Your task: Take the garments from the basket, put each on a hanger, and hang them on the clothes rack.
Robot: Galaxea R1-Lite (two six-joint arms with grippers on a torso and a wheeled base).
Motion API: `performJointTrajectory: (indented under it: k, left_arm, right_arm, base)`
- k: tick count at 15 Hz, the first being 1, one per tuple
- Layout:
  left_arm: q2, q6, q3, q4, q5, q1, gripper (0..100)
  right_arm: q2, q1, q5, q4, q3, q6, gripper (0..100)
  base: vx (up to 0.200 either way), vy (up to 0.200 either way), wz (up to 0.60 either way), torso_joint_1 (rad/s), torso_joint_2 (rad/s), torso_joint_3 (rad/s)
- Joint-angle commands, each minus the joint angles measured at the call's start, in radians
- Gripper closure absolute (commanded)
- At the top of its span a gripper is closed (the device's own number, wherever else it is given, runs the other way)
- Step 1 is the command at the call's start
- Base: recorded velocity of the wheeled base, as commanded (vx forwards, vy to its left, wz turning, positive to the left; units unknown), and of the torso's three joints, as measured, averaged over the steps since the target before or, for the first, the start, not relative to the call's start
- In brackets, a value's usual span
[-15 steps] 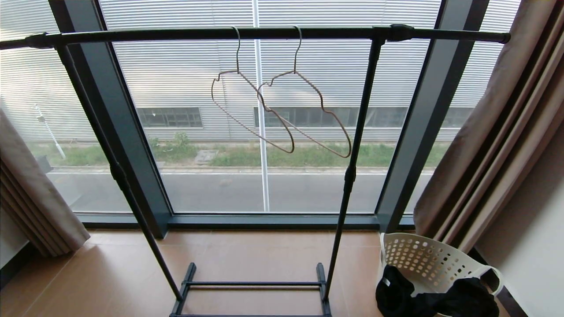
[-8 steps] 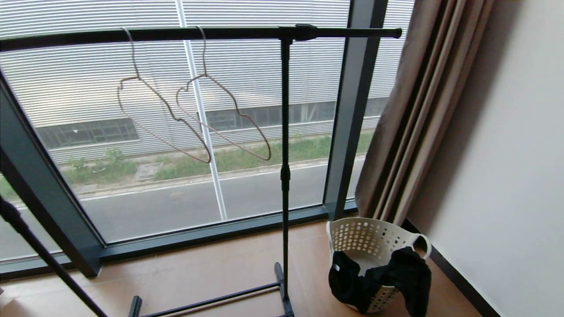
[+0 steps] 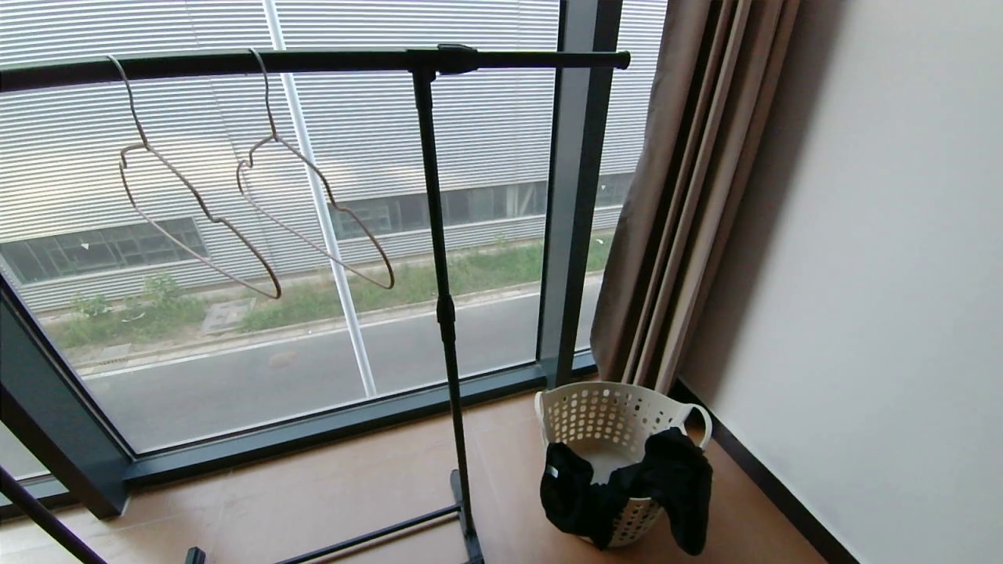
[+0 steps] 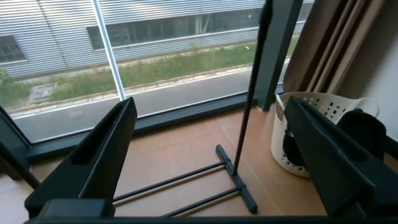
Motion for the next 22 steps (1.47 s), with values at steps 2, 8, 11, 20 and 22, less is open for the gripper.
performJointTrajectory:
  k: [2,8,11,20,22]
  left_arm:
    - [0.001,0.0,0.0,0.0,0.001,0.0,0]
    - [0.001,0.001,0.0,0.0,0.001,0.0,0]
    - [0.001,0.003,0.0,0.0,0.001,0.0,0]
    - [0.001,0.009,0.001,0.0,-0.002,0.002,0]
    - [0.001,0.006,0.001,0.0,-0.001,0.002,0]
  right_arm:
    - [0.001,0.0,0.0,0.0,0.0,0.0,0]
    - [0.001,0.0,0.0,0.0,0.0,-0.002,0]
    - [0.001,0.0,0.0,0.0,0.0,-0.002,0]
    - [0.001,0.0,0.001,0.0,0.0,0.0,0]
    - [0.001,0.0,0.003,0.001,0.0,-0.002,0]
  base:
    - [0.0,-0.2,0.0,0.01,0.0,0.005]
    - [0.167,-0.067,0.0,0.003,0.0,0.006]
    - [0.133,-0.133,0.0,0.005,0.0,0.002]
    - [0.0,-0.022,0.0,0.0,0.0,0.0]
    - [0.0,0.0,0.0,0.0,0.0,0.0]
